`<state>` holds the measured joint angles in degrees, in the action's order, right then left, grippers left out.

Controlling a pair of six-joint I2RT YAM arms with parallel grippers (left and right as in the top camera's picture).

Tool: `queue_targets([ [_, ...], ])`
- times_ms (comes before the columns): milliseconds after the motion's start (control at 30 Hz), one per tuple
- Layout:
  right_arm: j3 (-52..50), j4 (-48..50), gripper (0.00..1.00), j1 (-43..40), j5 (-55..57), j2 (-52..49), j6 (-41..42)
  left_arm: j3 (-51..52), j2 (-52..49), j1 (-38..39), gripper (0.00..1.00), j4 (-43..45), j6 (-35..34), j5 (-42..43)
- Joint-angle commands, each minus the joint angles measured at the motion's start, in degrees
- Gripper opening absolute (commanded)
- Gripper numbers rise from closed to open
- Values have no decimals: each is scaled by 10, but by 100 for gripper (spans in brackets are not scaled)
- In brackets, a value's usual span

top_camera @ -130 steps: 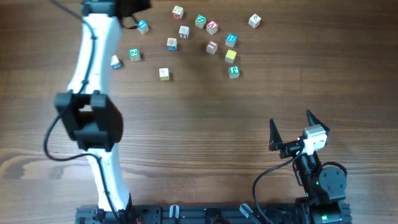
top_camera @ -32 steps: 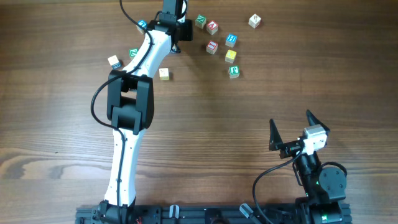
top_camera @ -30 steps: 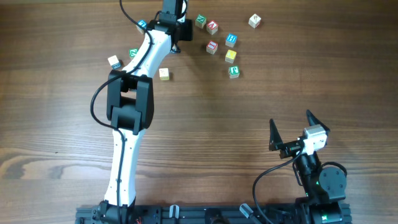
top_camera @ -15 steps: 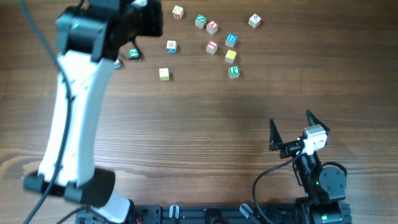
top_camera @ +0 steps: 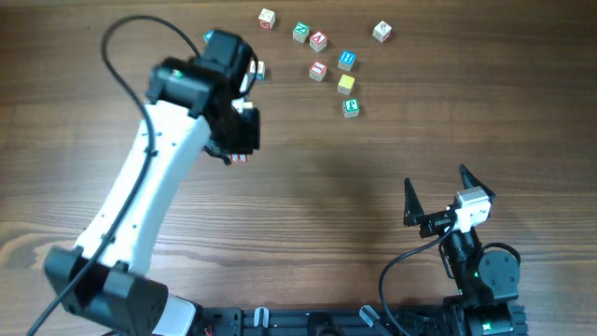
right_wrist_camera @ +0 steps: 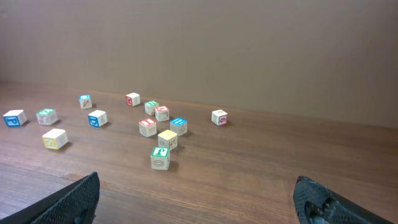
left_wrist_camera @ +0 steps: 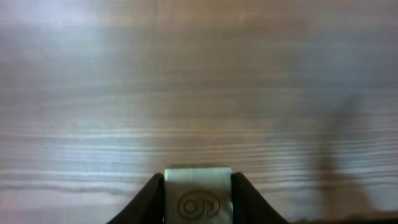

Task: Form a horizontal line
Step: 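Carry the green-lettered block down toward the table center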

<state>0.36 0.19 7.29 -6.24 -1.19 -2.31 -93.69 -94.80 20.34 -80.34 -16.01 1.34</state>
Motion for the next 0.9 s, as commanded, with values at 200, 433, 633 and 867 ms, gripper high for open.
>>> queue_targets([
  [200, 0, 2, 100, -2, -7, 4, -7, 236, 3, -3, 28, 225, -130, -46],
  [433, 0, 2, 100, -2, -7, 4, -7, 290, 3, -4, 28, 278, -150, -78],
  [633, 0, 2, 100, -2, -7, 4, -7, 339, 3, -37, 29, 330, -169, -76],
  [867, 0, 2, 100, -2, -7, 4, -7, 392, 2, -36, 27, 438, -157, -77],
])
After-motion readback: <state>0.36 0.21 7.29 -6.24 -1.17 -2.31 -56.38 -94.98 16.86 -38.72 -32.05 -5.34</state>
